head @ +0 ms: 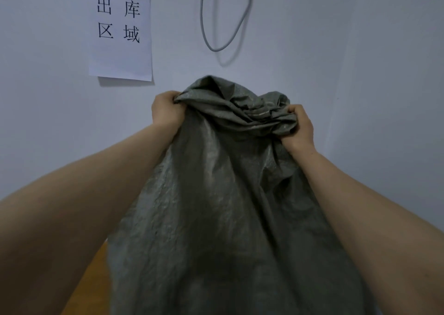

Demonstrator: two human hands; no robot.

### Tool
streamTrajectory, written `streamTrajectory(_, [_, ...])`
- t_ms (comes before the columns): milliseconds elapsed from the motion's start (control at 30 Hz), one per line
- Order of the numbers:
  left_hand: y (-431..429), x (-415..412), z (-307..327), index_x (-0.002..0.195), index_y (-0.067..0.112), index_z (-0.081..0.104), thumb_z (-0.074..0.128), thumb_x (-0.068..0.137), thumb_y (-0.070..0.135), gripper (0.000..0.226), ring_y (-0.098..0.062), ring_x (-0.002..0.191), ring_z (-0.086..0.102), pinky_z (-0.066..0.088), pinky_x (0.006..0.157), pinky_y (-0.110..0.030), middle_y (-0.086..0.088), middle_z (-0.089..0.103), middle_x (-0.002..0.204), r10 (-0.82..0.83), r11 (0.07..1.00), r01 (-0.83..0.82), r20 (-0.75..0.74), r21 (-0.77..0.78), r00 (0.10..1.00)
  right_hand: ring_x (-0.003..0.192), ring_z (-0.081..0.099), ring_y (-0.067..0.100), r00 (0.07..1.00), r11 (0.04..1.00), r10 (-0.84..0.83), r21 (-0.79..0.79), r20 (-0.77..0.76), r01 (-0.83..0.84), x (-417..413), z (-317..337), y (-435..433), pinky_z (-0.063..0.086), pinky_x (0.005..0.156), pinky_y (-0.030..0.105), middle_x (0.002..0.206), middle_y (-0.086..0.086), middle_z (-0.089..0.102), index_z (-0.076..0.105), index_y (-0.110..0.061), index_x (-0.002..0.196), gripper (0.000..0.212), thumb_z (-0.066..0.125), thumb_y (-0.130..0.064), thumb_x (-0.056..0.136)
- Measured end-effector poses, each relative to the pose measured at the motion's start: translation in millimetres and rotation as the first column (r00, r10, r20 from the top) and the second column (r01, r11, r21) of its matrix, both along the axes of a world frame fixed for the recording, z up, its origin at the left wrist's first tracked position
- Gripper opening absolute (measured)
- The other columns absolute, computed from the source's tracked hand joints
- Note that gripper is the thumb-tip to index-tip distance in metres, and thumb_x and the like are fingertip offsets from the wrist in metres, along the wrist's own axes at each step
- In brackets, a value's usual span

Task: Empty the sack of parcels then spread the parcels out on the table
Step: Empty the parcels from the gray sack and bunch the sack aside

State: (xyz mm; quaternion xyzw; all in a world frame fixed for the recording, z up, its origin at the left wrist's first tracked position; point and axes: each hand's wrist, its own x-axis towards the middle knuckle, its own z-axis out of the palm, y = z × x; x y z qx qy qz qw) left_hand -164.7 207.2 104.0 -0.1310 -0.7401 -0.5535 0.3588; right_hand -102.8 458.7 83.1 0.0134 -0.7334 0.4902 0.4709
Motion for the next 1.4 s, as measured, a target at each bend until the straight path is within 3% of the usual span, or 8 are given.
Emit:
streamTrajectory(300, [-7.5,42.8,-84.6,0.132,0.040,0.046,0.048,0.045,0.087,0.099,-0.020,0.140,0.012,-0.002,0.115,-0.044,0.008,0.043,0.139,0.023,0.680,0.164,0.244,-0.714,0.970,0.125,0.040,0.031,0.931,0.951,-0.286,0.189,0.228,0.246,18.5,-47.6,18.2,0.037,0.106,0.033,0.142,0.017,0.031,0.053,-0.019,0.116,0.038,0.067,-0.013,0.081])
streamTrajectory(467, [25.2,45.7,-108.6,0.149,0.033,-0.013,0.074,0.036,0.080,0.150,-0.019,0.144,0.022,0.021,0.117,-0.048,0.010,0.022,0.155,-0.437,0.719,0.583,0.407,-0.378,0.803,0.103,0.058,0.028,0.940,0.969,-0.231,0.143,0.249,0.200,23.1,-54.5,-2.7,0.048,0.093,0.039,0.111,0.008,0.062,0.050,-0.025,0.111,0.041,0.068,-0.019,0.075])
streamTrajectory(567, [50.4,53.2,-114.5,0.146,0.026,-0.024,0.070,0.029,0.083,0.160,-0.018,0.146,0.008,0.012,0.117,-0.054,0.007,0.003,0.158,-0.364,0.743,0.457,0.278,-0.488,0.889,0.092,0.054,0.016,0.893,0.972,-0.228,0.141,0.388,0.187,29.4,-53.4,-23.5,0.040,0.101,0.038,0.094,-0.008,0.062,0.049,-0.032,0.105,0.048,0.075,-0.022,0.066])
streamTrajectory(767, [76.7,76.9,-104.7,0.140,0.005,-0.033,0.077,0.042,0.072,0.162,-0.022,0.141,-0.030,-0.012,0.114,-0.056,-0.007,-0.034,0.151,-0.040,0.637,0.205,0.234,-0.743,0.972,0.076,0.064,0.027,0.849,0.923,0.325,-0.335,0.416,-0.189,46.7,-55.2,-41.2,0.055,0.062,0.030,0.079,0.011,0.066,0.062,-0.004,0.098,0.051,0.064,0.009,0.049])
streamTrajectory(1000, [77.2,67.1,-108.3,0.135,0.019,0.040,0.069,0.067,0.056,0.083,-0.012,0.126,0.046,-0.004,0.117,-0.035,0.003,0.055,0.124,-0.161,0.683,0.049,-0.085,-0.729,0.983,0.061,0.062,0.023,0.612,0.811,0.581,-0.437,0.536,-0.389,62.8,-56.2,-34.0,0.053,0.058,0.028,0.067,0.012,0.065,0.065,-0.003,0.080,0.025,0.049,0.011,0.069])
streamTrajectory(1167, [71.4,60.8,-96.9,0.104,0.012,0.062,0.070,0.071,0.040,0.044,-0.028,0.100,0.061,0.046,0.088,-0.032,-0.009,0.069,0.100,-0.170,0.757,0.186,0.086,-0.627,0.982,0.093,0.066,0.021,0.688,0.906,0.399,-0.145,0.606,-0.398,72.3,-51.2,-40.7,0.054,0.092,0.040,0.101,0.007,0.070,0.063,-0.018,0.100,0.024,0.072,-0.012,0.078])
streamTrajectory(1267, [66.3,56.0,-83.3,0.092,0.012,0.066,0.064,0.051,0.043,0.052,-0.028,0.089,0.065,0.054,0.076,-0.037,-0.010,0.070,0.089,-0.150,0.735,0.282,0.257,-0.617,0.955,0.127,0.041,0.017,0.872,0.934,-0.055,0.334,0.487,-0.128,86.2,-51.8,-35.9,0.039,0.108,0.038,0.143,0.005,0.034,0.031,-0.022,0.142,0.096,0.082,-0.044,0.065])
streamTrajectory(1400, [63.4,48.8,-80.0,0.070,0.011,0.067,0.076,0.056,0.025,0.021,-0.021,0.076,0.065,0.055,0.068,-0.031,-0.005,0.068,0.073,-0.172,0.737,0.375,0.381,-0.562,0.909,0.145,-0.009,0.030,0.975,0.337,-0.199,0.941,0.095,-0.023,106.5,-69.1,-29.7,0.014,0.113,0.063,0.155,0.002,-0.017,-0.011,-0.042,0.145,0.129,0.080,-0.059,0.056])
